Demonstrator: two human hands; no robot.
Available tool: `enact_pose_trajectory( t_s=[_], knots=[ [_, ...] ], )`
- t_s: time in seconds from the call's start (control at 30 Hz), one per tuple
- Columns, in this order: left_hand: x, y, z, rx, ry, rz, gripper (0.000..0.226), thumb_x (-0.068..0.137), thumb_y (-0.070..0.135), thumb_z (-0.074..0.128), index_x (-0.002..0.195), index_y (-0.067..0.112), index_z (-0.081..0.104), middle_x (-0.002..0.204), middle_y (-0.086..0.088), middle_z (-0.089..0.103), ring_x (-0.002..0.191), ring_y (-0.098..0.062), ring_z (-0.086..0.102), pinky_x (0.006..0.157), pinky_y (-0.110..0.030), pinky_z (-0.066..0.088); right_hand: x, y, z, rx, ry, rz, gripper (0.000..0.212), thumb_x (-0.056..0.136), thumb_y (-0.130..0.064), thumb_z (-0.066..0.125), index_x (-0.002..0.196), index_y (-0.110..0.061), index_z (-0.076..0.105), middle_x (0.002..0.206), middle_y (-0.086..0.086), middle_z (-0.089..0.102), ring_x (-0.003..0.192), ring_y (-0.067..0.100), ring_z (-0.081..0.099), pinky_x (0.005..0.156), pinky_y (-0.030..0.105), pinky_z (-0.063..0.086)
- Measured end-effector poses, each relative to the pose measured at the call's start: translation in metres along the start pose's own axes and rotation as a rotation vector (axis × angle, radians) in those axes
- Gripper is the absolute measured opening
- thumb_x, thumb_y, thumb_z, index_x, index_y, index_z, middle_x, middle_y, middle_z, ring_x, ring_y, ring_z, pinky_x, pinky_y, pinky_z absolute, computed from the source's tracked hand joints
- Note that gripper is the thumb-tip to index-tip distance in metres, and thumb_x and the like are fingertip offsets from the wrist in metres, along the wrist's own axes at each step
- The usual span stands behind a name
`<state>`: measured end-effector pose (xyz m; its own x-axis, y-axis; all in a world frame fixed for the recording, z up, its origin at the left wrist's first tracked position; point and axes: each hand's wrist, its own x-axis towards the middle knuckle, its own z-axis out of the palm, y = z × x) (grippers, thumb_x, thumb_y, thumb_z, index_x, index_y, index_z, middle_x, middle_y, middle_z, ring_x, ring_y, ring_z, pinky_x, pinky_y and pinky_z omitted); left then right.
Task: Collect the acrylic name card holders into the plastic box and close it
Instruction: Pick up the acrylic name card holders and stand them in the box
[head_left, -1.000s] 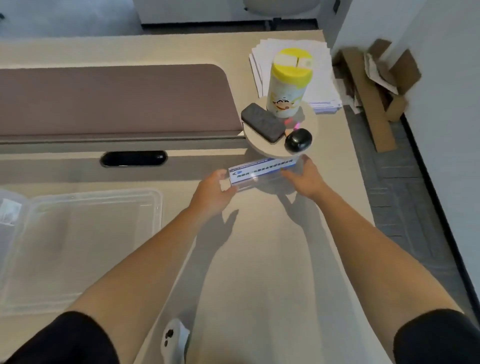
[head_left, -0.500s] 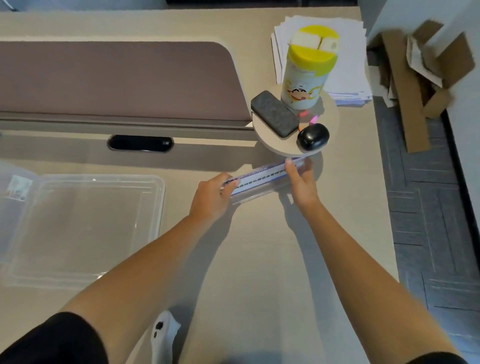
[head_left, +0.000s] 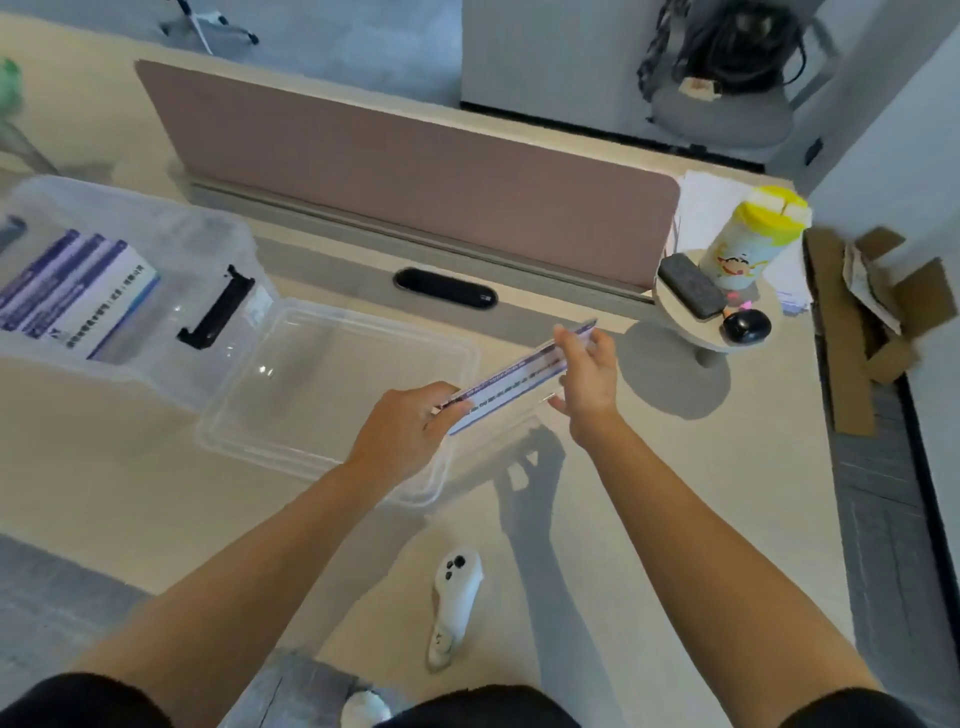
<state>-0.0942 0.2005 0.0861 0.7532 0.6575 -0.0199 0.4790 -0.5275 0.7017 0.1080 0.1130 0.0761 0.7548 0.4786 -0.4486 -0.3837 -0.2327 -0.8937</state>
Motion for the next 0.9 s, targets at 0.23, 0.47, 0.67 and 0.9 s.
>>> enact_pose_trajectory(
  t_s=[0.23, 0.47, 0.67, 0.9],
  knots=[
    [-0.097, -0.055, -0.105, -0.163, -0.157, 0.022, 0.051, 0.084, 0.025, 0.072, 0.131, 0.033, 0.052, 0.119, 0.017, 0.065, 0.090, 0.006, 0.066, 0.071, -0.005, 0.044, -0.099, -0.037, 0.122, -0.245, -0.156, -0.213, 0.044, 0.090, -0.040, 0.067, 0.126, -0.025, 0.047, 0.109, -0.005, 0.059, 0.086, 0.011, 0.060, 0.072, 0.037, 0.049],
    [-0.161, -0.099, -0.185, -0.270, 0.027, 0.113, 0.082, 0.082, 0.018, 0.077, 0.131, 0.065, 0.030, 0.124, 0.022, 0.051, 0.097, 0.005, 0.060, 0.079, -0.008, 0.047, -0.171, -0.044, 0.211, -0.255, -0.364, -0.278, 0.050, 0.089, -0.042, 0.065, 0.131, -0.035, 0.040, 0.132, 0.003, 0.053, 0.095, 0.023, 0.061, 0.077, 0.043, 0.052],
    [-0.173, -0.138, -0.229, -0.104, 0.096, 0.205, 0.087, 0.082, 0.023, 0.078, 0.121, 0.080, 0.026, 0.120, 0.037, 0.043, 0.099, 0.014, 0.056, 0.086, -0.013, 0.047, -0.188, -0.044, 0.278, -0.296, -0.566, -0.289, 0.059, 0.078, -0.052, 0.060, 0.134, -0.044, 0.040, 0.139, -0.008, 0.044, 0.119, 0.032, 0.053, 0.088, 0.047, 0.052],
    [-0.128, -0.193, -0.280, 0.042, 0.203, 0.258, 0.073, 0.080, 0.019, 0.079, 0.136, 0.048, 0.042, 0.120, 0.012, 0.059, 0.095, 0.000, 0.058, 0.082, -0.007, 0.046, -0.152, -0.048, 0.365, -0.242, -0.799, -0.271, 0.092, 0.075, -0.051, 0.073, 0.149, -0.053, 0.019, 0.154, -0.015, 0.027, 0.132, 0.028, 0.044, 0.088, 0.054, 0.056]
  ],
)
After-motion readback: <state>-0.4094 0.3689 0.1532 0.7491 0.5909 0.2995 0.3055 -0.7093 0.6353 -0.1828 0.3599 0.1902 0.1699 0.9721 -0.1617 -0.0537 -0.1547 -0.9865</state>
